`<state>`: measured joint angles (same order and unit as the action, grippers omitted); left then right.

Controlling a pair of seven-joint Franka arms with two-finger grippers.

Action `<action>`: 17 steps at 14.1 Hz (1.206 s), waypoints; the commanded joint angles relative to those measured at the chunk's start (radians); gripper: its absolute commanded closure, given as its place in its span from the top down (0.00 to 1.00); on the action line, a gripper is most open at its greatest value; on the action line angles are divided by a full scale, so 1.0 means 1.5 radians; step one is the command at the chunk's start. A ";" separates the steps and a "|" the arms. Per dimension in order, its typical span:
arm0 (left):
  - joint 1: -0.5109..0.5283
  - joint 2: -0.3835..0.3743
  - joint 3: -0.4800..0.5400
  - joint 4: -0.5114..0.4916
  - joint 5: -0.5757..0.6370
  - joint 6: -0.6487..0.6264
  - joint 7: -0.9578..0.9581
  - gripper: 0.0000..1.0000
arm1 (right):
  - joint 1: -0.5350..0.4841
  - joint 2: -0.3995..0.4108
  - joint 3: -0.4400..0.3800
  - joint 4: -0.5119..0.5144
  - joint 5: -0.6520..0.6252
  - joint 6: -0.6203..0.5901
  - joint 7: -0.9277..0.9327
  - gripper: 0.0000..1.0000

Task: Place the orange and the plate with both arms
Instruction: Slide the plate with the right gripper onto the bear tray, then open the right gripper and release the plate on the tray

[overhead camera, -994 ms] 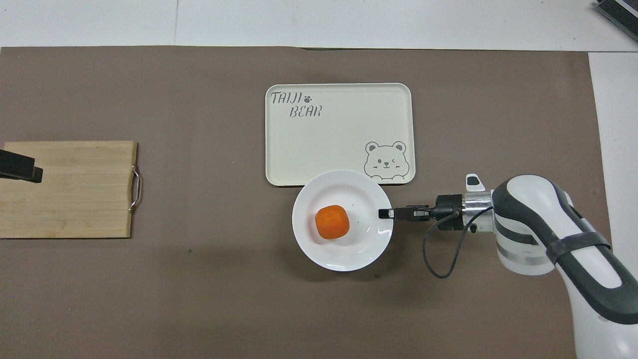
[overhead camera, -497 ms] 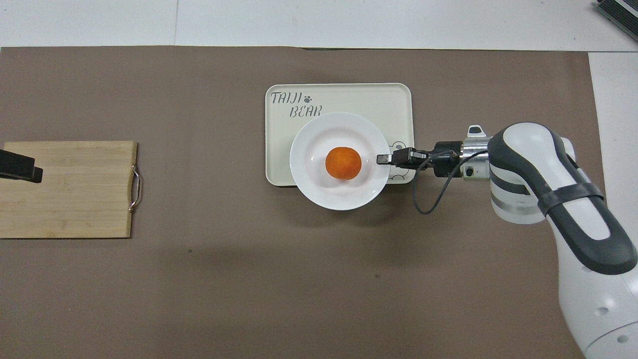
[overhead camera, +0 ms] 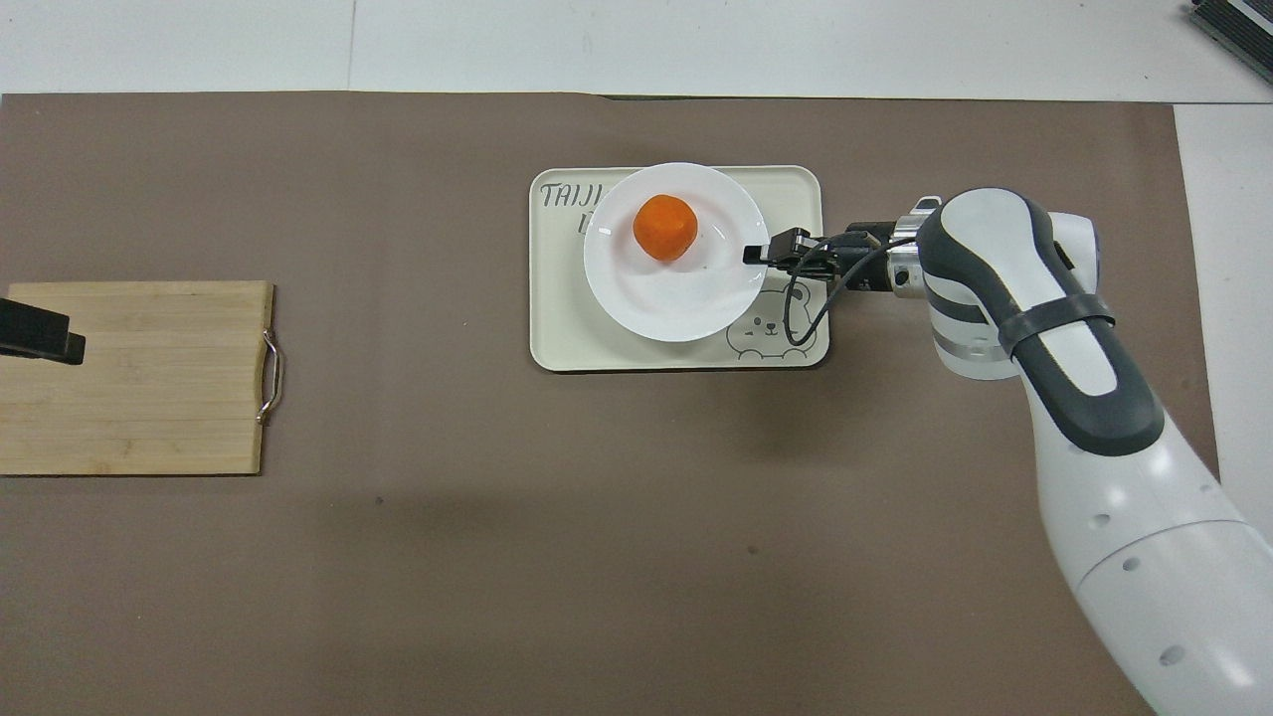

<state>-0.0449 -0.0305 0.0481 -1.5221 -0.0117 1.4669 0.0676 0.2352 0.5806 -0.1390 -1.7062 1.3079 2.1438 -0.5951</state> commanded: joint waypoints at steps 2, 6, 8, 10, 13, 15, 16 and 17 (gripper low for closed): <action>-0.001 -0.009 -0.001 -0.001 0.014 -0.007 -0.005 1.00 | -0.010 -0.016 0.005 -0.032 -0.014 -0.014 -0.022 0.00; -0.001 -0.009 -0.001 -0.001 0.014 -0.008 -0.005 1.00 | -0.017 -0.029 0.000 -0.059 -0.017 -0.044 -0.040 0.00; -0.001 -0.009 -0.001 -0.001 0.014 -0.008 -0.005 1.00 | -0.012 -0.033 -0.001 -0.075 -0.021 -0.038 -0.040 0.00; -0.001 -0.009 -0.001 -0.001 0.014 -0.007 -0.005 1.00 | -0.016 -0.035 -0.001 -0.076 -0.056 -0.038 -0.040 0.00; -0.001 -0.009 -0.001 -0.001 0.014 -0.007 -0.004 1.00 | -0.017 -0.033 -0.002 -0.058 -0.078 -0.036 -0.032 1.00; -0.001 -0.009 -0.001 -0.001 0.014 -0.007 -0.004 1.00 | -0.015 -0.036 -0.011 -0.018 -0.157 -0.036 0.005 1.00; -0.001 -0.009 -0.001 -0.001 0.014 -0.008 -0.004 1.00 | -0.019 -0.037 -0.012 0.008 -0.213 -0.038 0.050 1.00; -0.001 -0.009 0.000 -0.001 0.014 -0.007 -0.005 1.00 | -0.022 -0.045 -0.010 0.024 -0.261 -0.039 0.086 1.00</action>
<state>-0.0449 -0.0305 0.0481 -1.5221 -0.0117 1.4669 0.0676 0.2153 0.5385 -0.1572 -1.7190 1.0336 2.0930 -0.5627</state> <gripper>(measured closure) 0.000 0.317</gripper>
